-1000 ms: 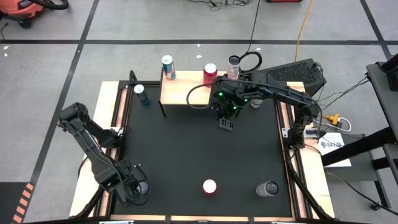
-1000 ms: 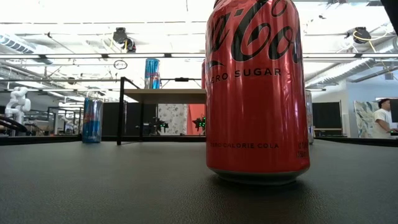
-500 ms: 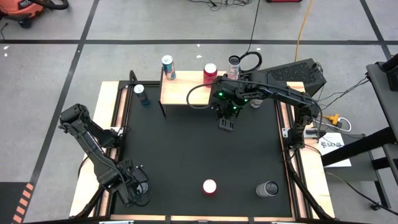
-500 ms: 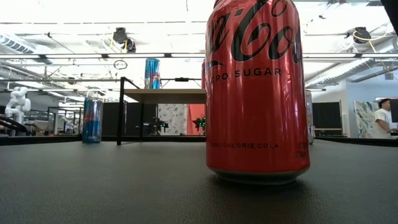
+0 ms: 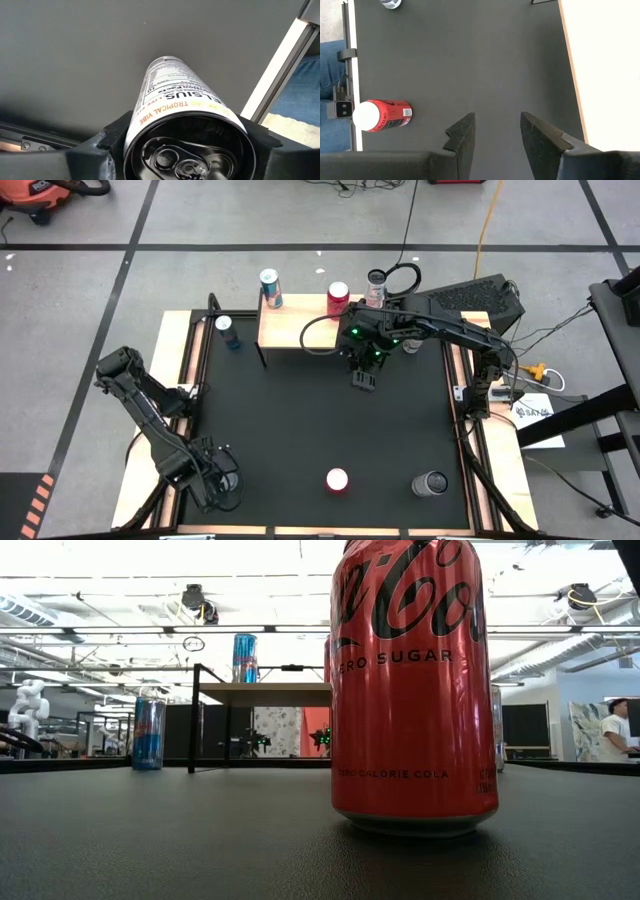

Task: Place canned beverage on shelf
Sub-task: Put the bottom white orange soda can on the shelf

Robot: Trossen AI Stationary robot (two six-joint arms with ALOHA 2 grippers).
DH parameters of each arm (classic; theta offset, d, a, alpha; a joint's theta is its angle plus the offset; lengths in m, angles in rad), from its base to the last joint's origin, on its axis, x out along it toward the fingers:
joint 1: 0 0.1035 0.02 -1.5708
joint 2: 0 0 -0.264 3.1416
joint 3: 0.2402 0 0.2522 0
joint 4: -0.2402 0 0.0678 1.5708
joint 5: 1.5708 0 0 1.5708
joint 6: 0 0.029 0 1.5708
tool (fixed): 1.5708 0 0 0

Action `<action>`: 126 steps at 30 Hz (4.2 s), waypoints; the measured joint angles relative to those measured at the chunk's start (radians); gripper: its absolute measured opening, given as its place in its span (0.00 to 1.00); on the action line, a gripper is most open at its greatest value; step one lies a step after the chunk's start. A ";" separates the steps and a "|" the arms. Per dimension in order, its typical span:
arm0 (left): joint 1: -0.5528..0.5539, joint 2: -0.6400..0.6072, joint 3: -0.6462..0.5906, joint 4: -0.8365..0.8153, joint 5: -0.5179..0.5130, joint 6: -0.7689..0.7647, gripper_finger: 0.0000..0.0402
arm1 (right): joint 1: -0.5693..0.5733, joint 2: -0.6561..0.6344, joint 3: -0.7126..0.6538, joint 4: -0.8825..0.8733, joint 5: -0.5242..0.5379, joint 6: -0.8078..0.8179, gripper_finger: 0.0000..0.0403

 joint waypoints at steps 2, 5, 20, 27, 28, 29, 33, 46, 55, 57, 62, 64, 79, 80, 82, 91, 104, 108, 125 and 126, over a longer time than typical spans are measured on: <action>0.000 0.000 0.000 0.000 0.002 0.000 0.67 | 0.000 0.000 0.000 0.000 0.000 0.000 0.36; 0.000 0.000 0.000 0.005 0.012 -0.001 0.77 | 0.000 0.000 0.000 0.000 0.000 0.000 0.36; 0.000 0.000 0.000 0.001 0.023 -0.001 0.72 | 0.000 0.000 0.000 0.000 0.000 0.000 0.36; 0.000 0.000 0.000 0.002 -0.043 0.000 0.72 | 0.000 0.000 0.000 0.000 0.000 0.000 0.36; 0.000 0.000 0.000 0.002 -0.043 0.000 0.72 | 0.000 0.000 0.000 0.000 0.000 0.000 0.36; 0.000 0.000 0.000 0.002 -0.042 0.000 0.72 | 0.000 0.000 0.000 0.000 0.000 0.000 0.36; 0.000 0.000 0.000 0.001 -0.009 0.000 0.72 | 0.000 0.000 0.000 0.000 0.000 0.000 0.36; -0.001 0.000 0.000 0.009 0.003 0.036 0.60 | 0.000 0.000 0.000 0.000 0.000 0.002 0.36; 0.016 -0.005 0.000 0.031 -0.003 0.080 0.60 | 0.000 0.000 0.000 0.000 0.000 0.003 0.36; 0.030 -0.009 0.000 0.051 -0.009 0.092 0.60 | 0.000 0.000 0.000 0.001 0.000 0.003 0.36; 0.064 -0.016 0.000 0.031 -0.002 0.149 0.60 | 0.000 0.000 0.000 0.016 0.004 0.003 0.36; 0.079 -0.016 0.000 0.029 0.011 0.174 0.60 | 0.000 0.000 0.000 0.017 0.004 0.001 0.36; 0.250 -0.017 0.151 -0.212 -0.003 0.435 0.60 | 0.000 0.000 0.000 0.018 0.023 0.000 0.36; 0.264 -0.017 0.160 -0.222 -0.010 0.457 0.60 | 0.000 0.000 0.000 0.018 0.039 0.000 0.36; 0.293 -0.017 0.181 -0.244 -0.023 0.502 0.60 | 0.000 0.000 0.000 0.015 0.072 0.002 0.36; 0.444 -0.019 0.278 -0.326 -0.080 0.694 0.60 | 0.000 0.000 0.000 0.002 0.079 0.005 0.36; 0.678 -0.019 0.405 -0.377 -0.152 0.965 0.60 | 0.000 0.000 0.000 -0.039 0.079 0.048 0.36; 0.751 -0.019 0.441 -0.378 -0.154 1.054 0.60 | 0.000 0.000 0.000 -0.040 0.079 0.048 0.36; 1.046 -0.020 0.542 -0.410 -0.147 1.346 0.60 | -0.002 0.000 0.000 -0.040 0.082 0.045 0.36; 1.062 -0.019 0.545 -0.410 -0.144 1.363 0.60 | -0.004 0.000 0.000 -0.040 0.082 0.045 0.36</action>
